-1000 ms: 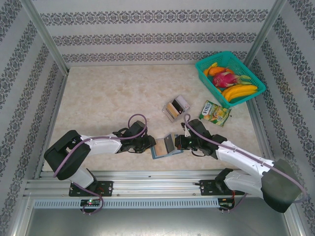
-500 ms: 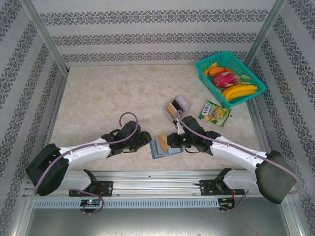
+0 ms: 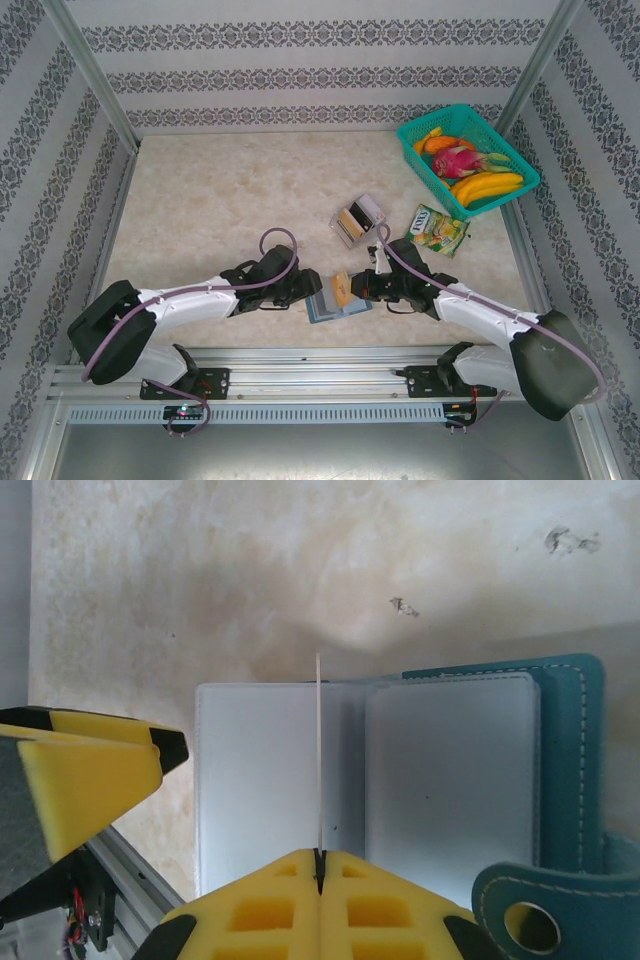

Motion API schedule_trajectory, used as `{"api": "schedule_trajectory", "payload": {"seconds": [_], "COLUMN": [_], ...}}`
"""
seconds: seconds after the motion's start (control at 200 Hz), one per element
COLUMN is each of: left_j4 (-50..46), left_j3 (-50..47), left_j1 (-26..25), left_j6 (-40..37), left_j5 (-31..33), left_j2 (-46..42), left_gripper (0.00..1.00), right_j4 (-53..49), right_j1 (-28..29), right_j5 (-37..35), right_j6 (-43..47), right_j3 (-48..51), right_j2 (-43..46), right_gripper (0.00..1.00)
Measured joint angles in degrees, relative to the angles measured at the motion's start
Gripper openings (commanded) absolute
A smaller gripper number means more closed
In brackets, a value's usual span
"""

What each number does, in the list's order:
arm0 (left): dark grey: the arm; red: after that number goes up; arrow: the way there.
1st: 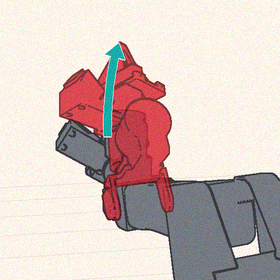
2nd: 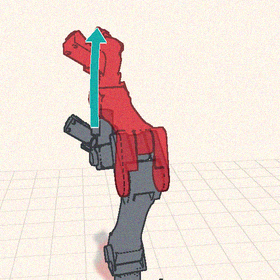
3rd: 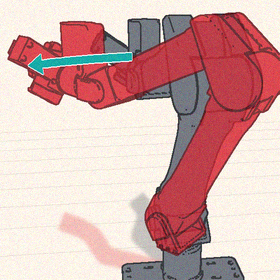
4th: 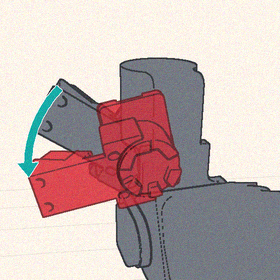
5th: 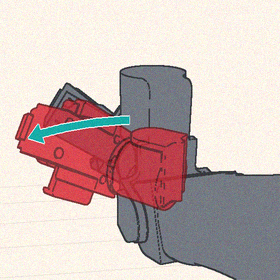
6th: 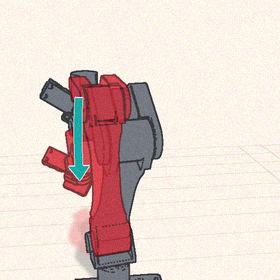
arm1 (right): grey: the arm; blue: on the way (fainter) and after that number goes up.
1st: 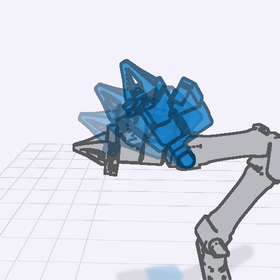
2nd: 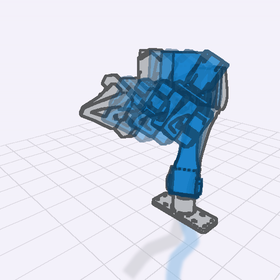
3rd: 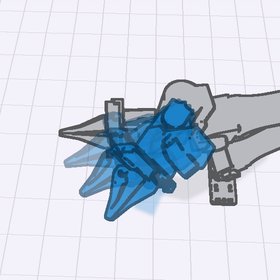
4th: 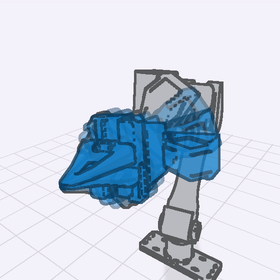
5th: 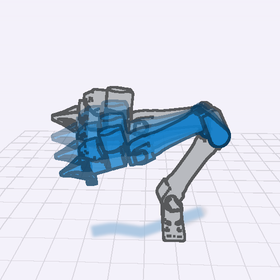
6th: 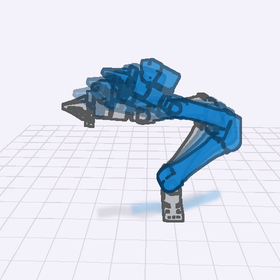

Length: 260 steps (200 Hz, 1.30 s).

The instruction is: Put the credit cards into the card holder

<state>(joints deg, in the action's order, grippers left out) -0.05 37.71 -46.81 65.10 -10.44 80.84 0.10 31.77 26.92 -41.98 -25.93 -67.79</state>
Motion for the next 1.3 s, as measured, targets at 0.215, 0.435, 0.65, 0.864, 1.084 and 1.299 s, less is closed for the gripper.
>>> {"api": "schedule_trajectory", "payload": {"seconds": [0.215,0.435,0.65,0.864,1.084,1.299], "left_j4": [0.94,0.87,0.26,-0.81,-1.90,-2.16], "left_j3": [-0.09,0.13,2.34,3.04,3.04,3.04], "left_j1": [-0.28,-0.48,-0.90,-1.18,-1.25,-1.25], "left_j6": [0.09,0.02,0.00,-0.02,-0.02,-0.02], "left_j5": [0.20,-0.07,-0.07,-0.02,0.04,0.04], "left_j2": [0.04,4.13,8.11,8.57,8.57,8.59], "left_gripper": [0.56,0.46,0.43,0.39,0.37,0.35], "right_j4": [2.49,2.75,2.95,3.21,5.88,10.86], "right_j1": [1.51,1.11,-0.94,-1.75,-3.17,-3.17], "right_j5": [0.17,0.11,0.24,0.85,2.27,3.87], "right_j6": [-0.39,-0.55,-0.81,-0.98,-1.92,-3.96], "right_j3": [0.22,0.63,2.16,3.02,4.85,6.67], "right_j2": [-2.36,-1.44,1.03,0.52,-0.31,-1.77], "right_gripper": [0.00,0.00,0.00,0.00,0.00,0.00]}}
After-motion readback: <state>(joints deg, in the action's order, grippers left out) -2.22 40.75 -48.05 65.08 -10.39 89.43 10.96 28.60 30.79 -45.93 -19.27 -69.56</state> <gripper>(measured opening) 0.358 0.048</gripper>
